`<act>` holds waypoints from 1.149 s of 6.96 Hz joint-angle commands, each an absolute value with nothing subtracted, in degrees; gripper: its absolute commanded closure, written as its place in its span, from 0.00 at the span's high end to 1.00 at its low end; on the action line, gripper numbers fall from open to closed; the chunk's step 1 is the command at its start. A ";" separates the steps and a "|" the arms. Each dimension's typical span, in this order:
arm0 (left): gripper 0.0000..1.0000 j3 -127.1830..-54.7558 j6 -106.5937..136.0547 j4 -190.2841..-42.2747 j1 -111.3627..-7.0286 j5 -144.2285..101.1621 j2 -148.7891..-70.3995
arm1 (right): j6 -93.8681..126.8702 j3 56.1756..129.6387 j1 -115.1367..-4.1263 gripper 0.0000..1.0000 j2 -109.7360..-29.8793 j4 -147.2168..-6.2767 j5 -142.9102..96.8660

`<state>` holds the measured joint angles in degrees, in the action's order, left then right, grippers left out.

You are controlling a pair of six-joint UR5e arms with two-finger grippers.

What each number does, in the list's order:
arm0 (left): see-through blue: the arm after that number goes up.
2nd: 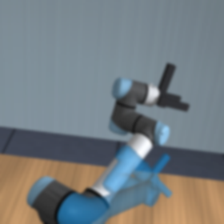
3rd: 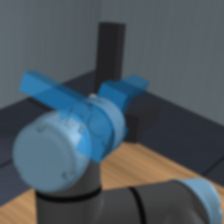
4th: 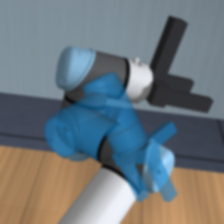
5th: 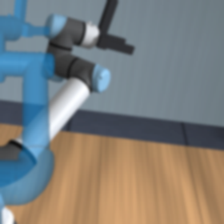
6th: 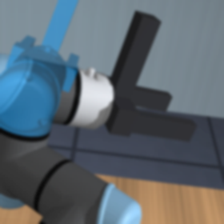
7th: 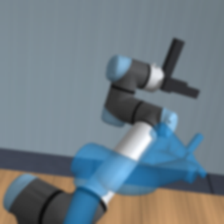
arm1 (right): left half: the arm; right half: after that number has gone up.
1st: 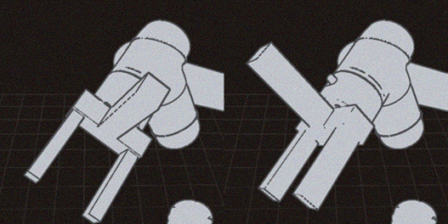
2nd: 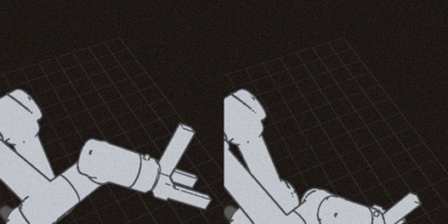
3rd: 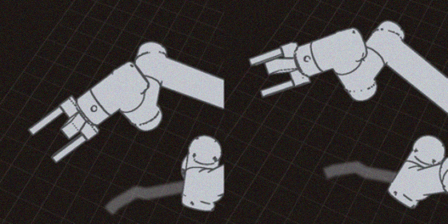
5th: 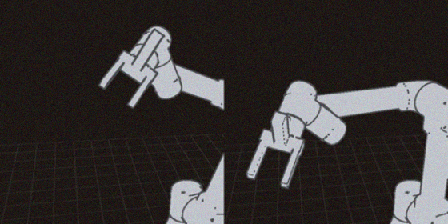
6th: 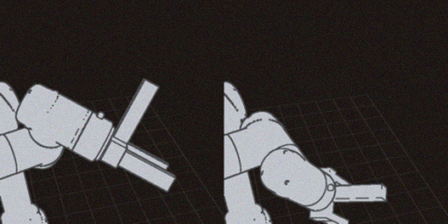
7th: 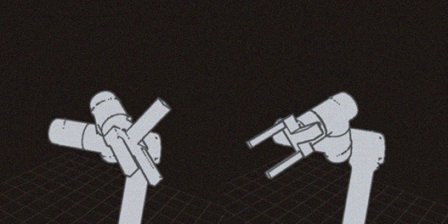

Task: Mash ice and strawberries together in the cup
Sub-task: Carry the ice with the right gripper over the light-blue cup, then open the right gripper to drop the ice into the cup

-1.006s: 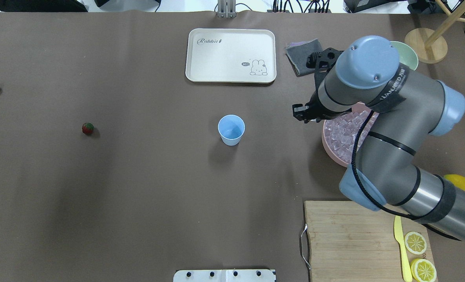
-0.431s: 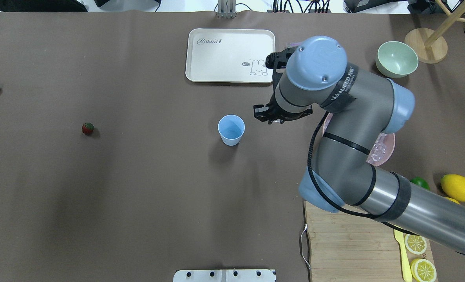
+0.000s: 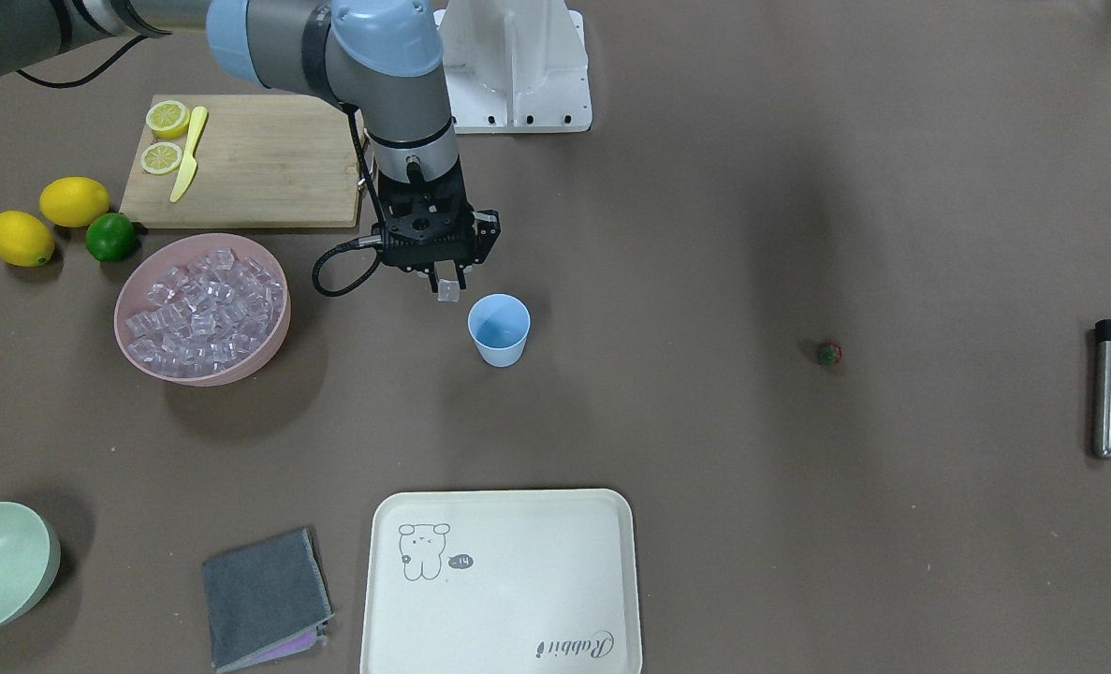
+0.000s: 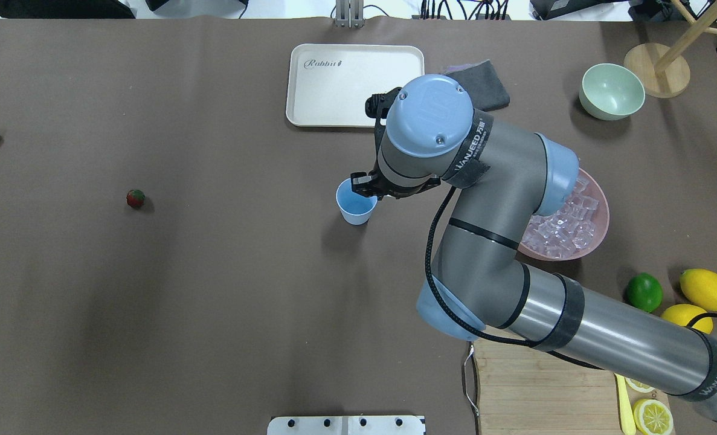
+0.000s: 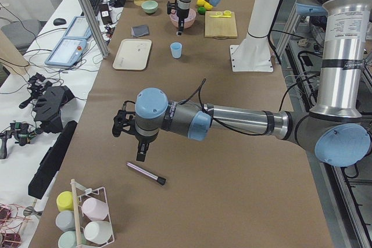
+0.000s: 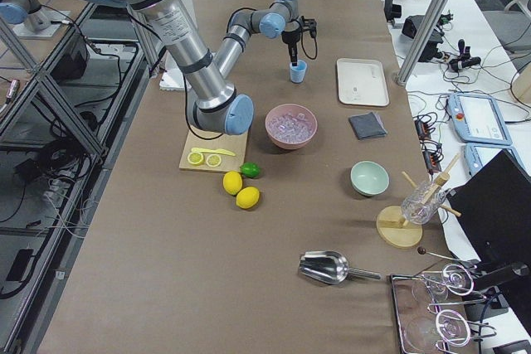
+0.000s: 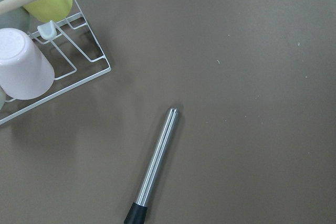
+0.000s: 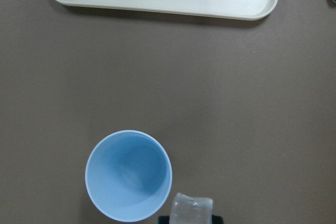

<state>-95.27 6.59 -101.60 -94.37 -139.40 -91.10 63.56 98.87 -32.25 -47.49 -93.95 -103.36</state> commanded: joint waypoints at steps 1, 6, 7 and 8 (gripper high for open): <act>0.98 -95.19 6.59 -101.60 -94.39 -139.39 -90.97 | 67.83 92.14 -30.86 0.00 -44.31 -86.61 -102.66; 0.98 -94.31 6.50 -101.51 -94.48 -139.40 -90.88 | 68.02 90.44 -29.62 0.23 -44.73 -81.41 -99.40; 0.98 -94.22 6.42 -101.51 -94.48 -139.31 -90.88 | 68.46 90.44 -29.53 0.86 -45.00 -81.04 -99.23; 0.98 -94.22 6.42 -101.51 -94.48 -139.39 -90.88 | 68.38 91.05 -29.53 0.98 -46.57 -81.04 -99.23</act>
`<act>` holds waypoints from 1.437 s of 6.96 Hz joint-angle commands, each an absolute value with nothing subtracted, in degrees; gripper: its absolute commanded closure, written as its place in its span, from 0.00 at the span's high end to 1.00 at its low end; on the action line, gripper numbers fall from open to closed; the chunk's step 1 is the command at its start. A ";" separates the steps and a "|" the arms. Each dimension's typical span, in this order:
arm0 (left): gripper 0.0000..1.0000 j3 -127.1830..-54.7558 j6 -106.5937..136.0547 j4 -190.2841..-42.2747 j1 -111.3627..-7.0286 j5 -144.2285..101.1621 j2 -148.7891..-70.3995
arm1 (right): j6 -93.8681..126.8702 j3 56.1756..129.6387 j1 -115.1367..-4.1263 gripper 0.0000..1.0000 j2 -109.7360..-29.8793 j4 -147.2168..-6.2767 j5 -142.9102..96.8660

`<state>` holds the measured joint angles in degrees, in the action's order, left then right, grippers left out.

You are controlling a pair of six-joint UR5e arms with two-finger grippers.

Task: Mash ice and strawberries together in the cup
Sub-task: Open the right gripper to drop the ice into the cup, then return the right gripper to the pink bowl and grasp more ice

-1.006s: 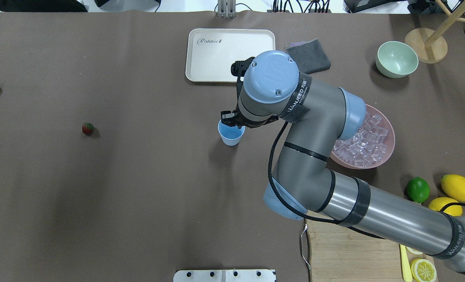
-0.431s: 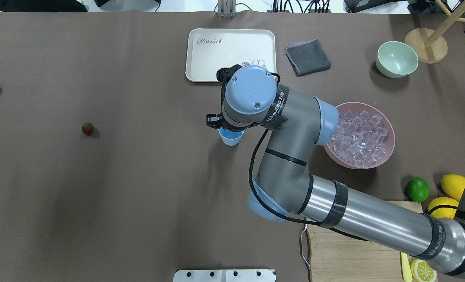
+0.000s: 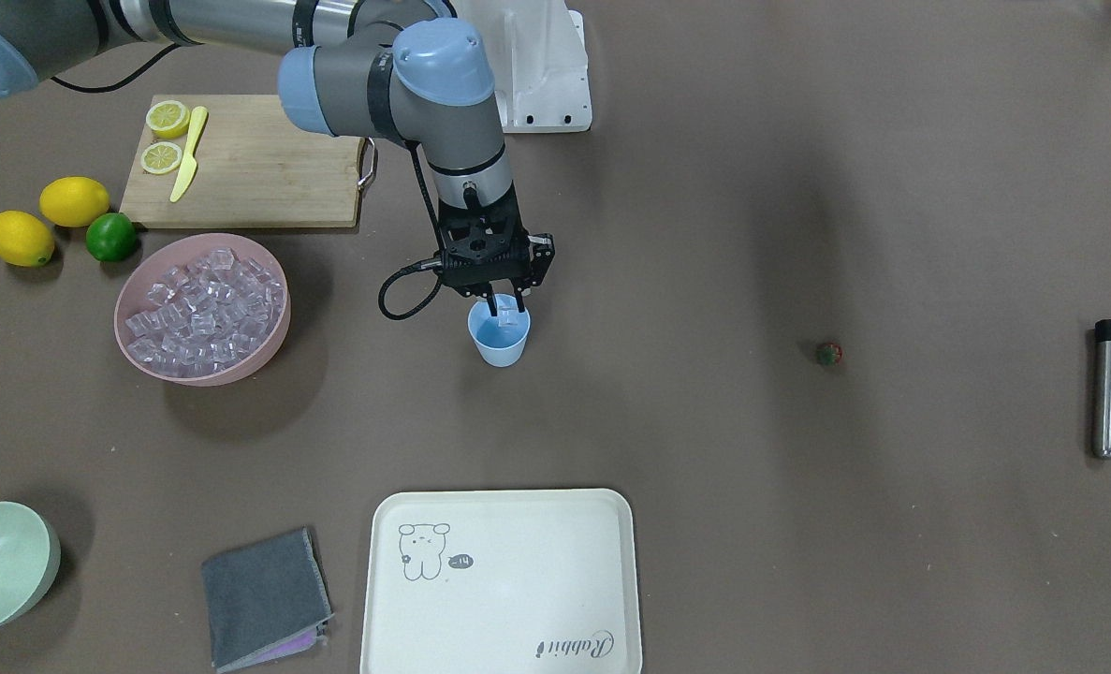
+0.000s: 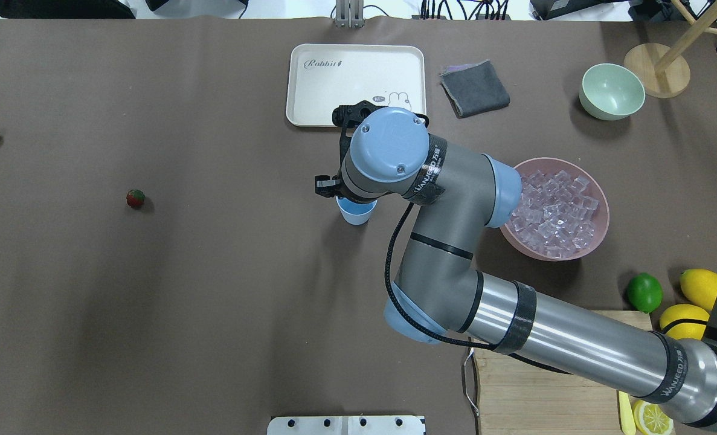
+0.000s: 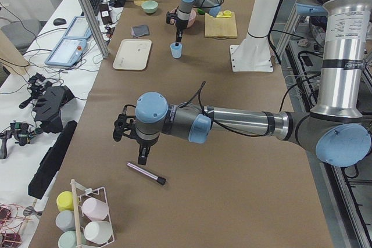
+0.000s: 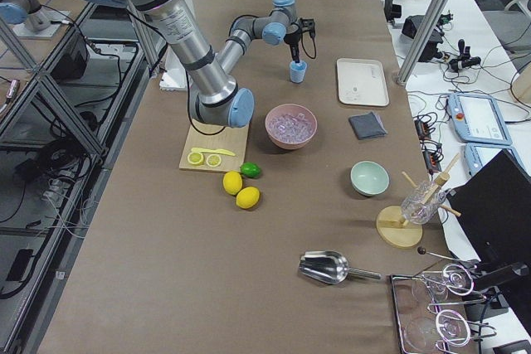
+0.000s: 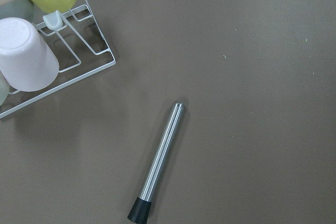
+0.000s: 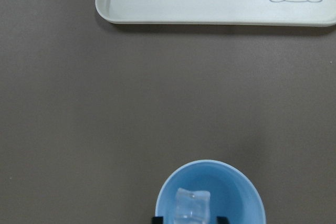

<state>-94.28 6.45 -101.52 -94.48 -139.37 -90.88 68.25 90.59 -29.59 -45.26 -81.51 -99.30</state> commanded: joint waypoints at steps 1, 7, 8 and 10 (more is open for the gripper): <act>0.98 -94.31 6.50 -101.51 -94.48 -139.48 -90.88 | 68.38 91.75 -29.79 0.99 -47.19 -81.30 -99.23; 0.98 -95.01 6.85 -101.51 -94.39 -139.57 -91.32 | 53.29 109.50 -40.76 0.99 -71.43 -81.04 -110.02; 0.98 -94.92 6.86 -101.60 -94.39 -139.57 -91.67 | 51.87 110.03 -42.09 0.99 -73.63 -81.21 -111.43; 0.98 -95.27 6.86 -101.60 -94.39 -139.66 -91.76 | 47.31 111.70 -43.24 0.99 -79.69 -81.04 -111.80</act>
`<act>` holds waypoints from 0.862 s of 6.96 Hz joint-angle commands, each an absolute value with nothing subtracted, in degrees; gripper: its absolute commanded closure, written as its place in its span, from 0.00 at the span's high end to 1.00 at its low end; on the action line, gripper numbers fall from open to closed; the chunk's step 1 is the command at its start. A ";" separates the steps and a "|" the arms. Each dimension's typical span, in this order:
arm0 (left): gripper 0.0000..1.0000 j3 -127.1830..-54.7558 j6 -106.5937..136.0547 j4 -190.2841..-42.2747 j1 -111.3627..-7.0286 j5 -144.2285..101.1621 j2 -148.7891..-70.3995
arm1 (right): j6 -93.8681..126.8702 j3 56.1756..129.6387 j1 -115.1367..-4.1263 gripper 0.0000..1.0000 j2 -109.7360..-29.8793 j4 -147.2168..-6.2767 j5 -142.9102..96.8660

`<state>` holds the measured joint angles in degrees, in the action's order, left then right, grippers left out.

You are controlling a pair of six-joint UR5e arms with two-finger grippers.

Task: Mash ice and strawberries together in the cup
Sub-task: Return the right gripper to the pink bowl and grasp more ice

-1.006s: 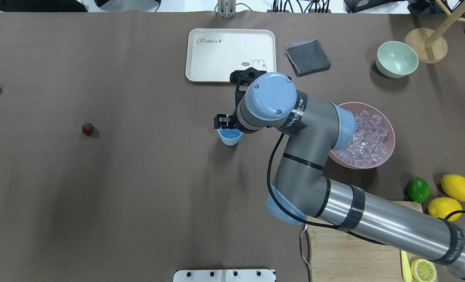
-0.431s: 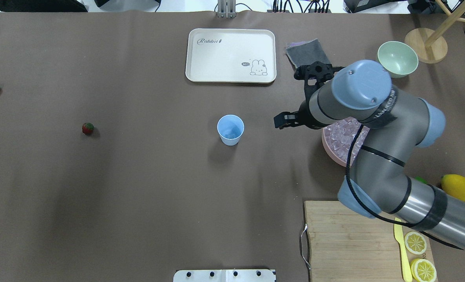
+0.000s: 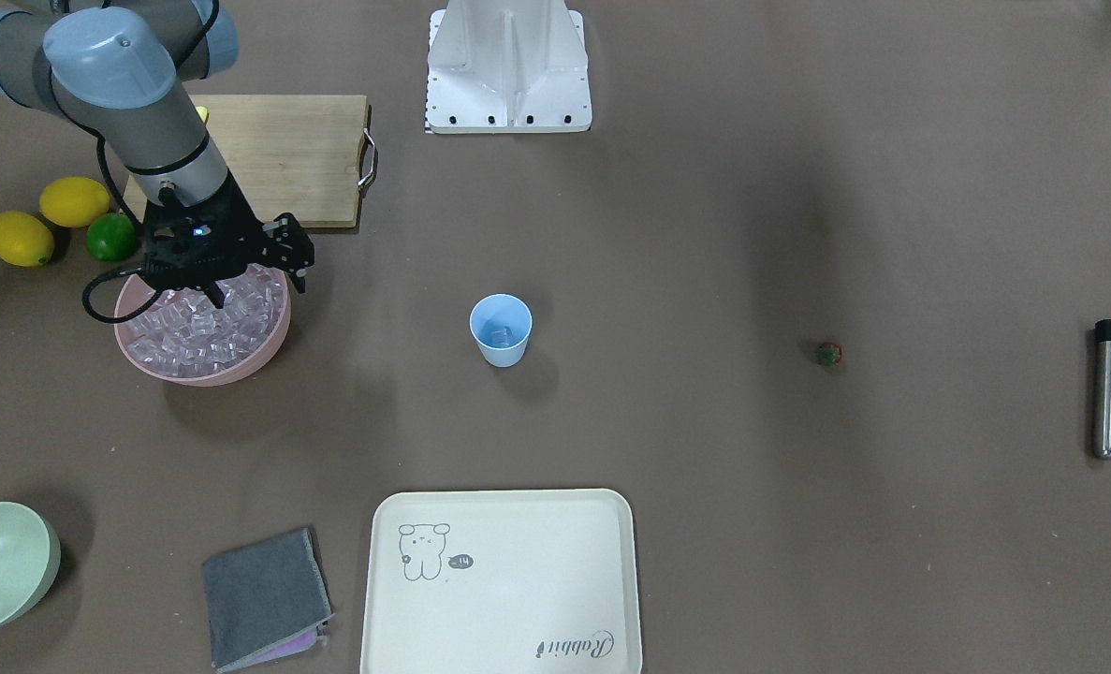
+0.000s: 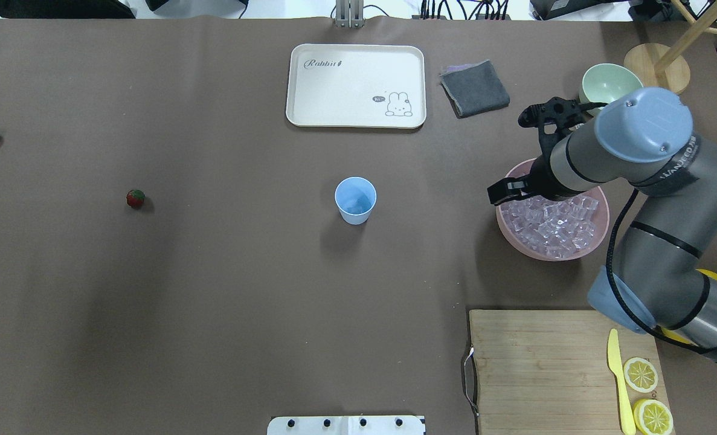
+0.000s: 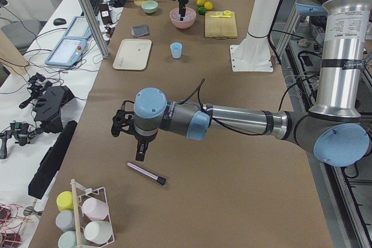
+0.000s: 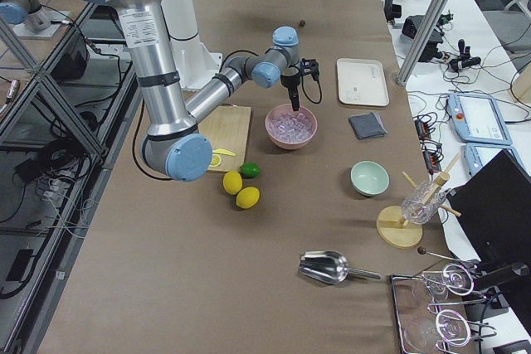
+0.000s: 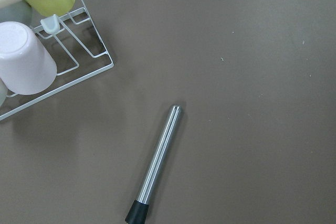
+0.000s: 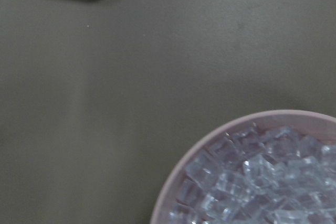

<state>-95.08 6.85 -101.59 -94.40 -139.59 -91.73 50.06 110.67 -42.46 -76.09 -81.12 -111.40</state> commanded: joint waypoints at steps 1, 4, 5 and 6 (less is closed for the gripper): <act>0.98 -95.53 6.86 -101.51 -94.39 -139.66 -91.67 | 46.33 111.88 -43.33 0.98 -81.11 -80.95 -111.80; 0.98 -95.45 6.94 -101.51 -94.31 -139.57 -91.84 | 45.18 110.13 -42.72 0.79 -80.33 -81.04 -111.88; 0.98 -95.19 6.94 -101.51 -94.31 -139.48 -92.11 | 45.09 109.78 -42.54 0.73 -80.33 -81.12 -112.41; 0.98 -95.53 6.94 -101.51 -94.31 -139.48 -92.11 | 45.17 108.91 -42.37 0.69 -80.33 -81.04 -113.46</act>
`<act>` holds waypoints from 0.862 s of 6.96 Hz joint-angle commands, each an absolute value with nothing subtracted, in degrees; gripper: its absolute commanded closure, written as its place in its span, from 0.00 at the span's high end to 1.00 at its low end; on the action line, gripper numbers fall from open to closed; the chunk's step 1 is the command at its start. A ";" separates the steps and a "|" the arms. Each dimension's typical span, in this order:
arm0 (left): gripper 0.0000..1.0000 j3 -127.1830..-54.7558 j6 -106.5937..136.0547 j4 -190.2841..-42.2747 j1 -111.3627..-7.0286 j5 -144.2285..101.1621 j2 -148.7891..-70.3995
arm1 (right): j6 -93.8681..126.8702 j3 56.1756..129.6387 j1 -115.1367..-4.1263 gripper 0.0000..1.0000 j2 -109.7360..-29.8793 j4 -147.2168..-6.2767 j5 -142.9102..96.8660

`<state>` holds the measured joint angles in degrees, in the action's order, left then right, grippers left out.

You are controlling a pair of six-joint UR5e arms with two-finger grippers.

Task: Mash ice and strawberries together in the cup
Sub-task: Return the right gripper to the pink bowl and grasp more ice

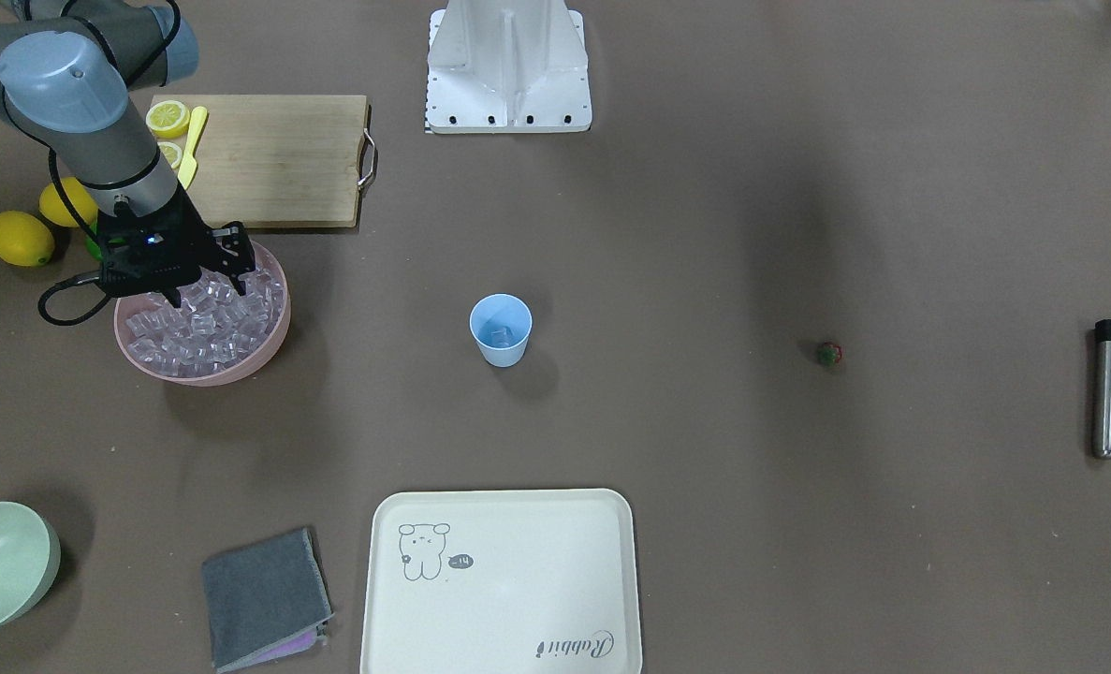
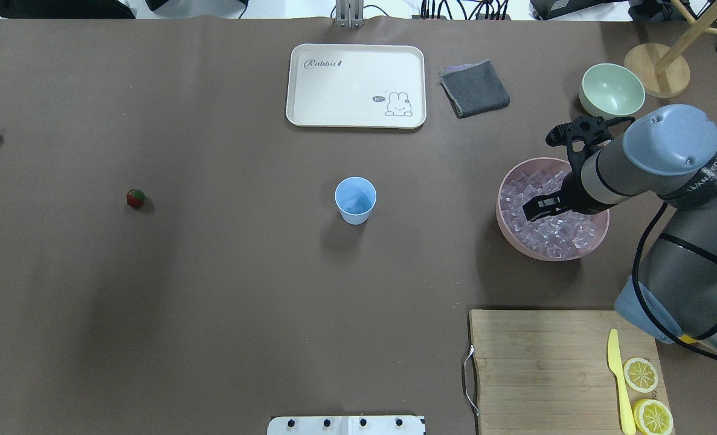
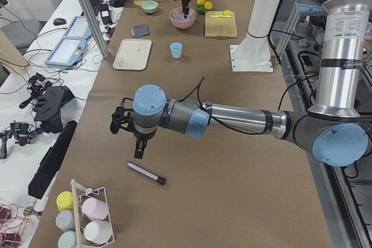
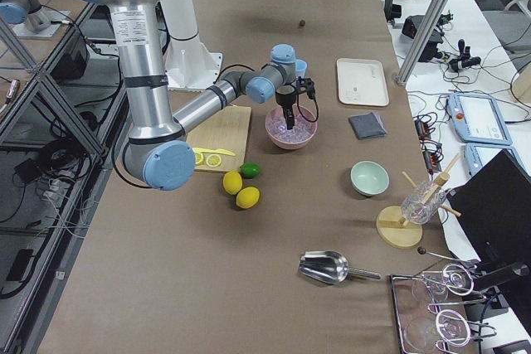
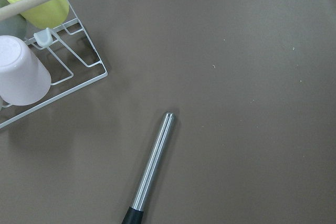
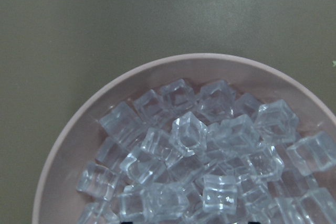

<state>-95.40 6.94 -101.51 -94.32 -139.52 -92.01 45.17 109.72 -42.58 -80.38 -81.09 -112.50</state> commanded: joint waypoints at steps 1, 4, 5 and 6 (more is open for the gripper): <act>0.98 -95.62 6.94 -101.51 -94.31 -139.48 -92.20 | 45.18 108.55 -42.10 0.59 -80.42 -81.04 -113.55; 0.98 -96.23 6.94 -101.51 -94.48 -139.57 -92.11 | 45.35 108.81 -41.57 0.39 -81.12 -81.04 -113.73; 0.98 -96.85 6.94 -101.51 -94.48 -139.57 -91.67 | 45.18 108.63 -41.31 0.36 -81.47 -81.21 -113.73; 0.98 -97.12 6.94 -101.51 -94.48 -139.57 -91.50 | 45.18 108.37 -41.22 0.35 -81.65 -81.12 -113.73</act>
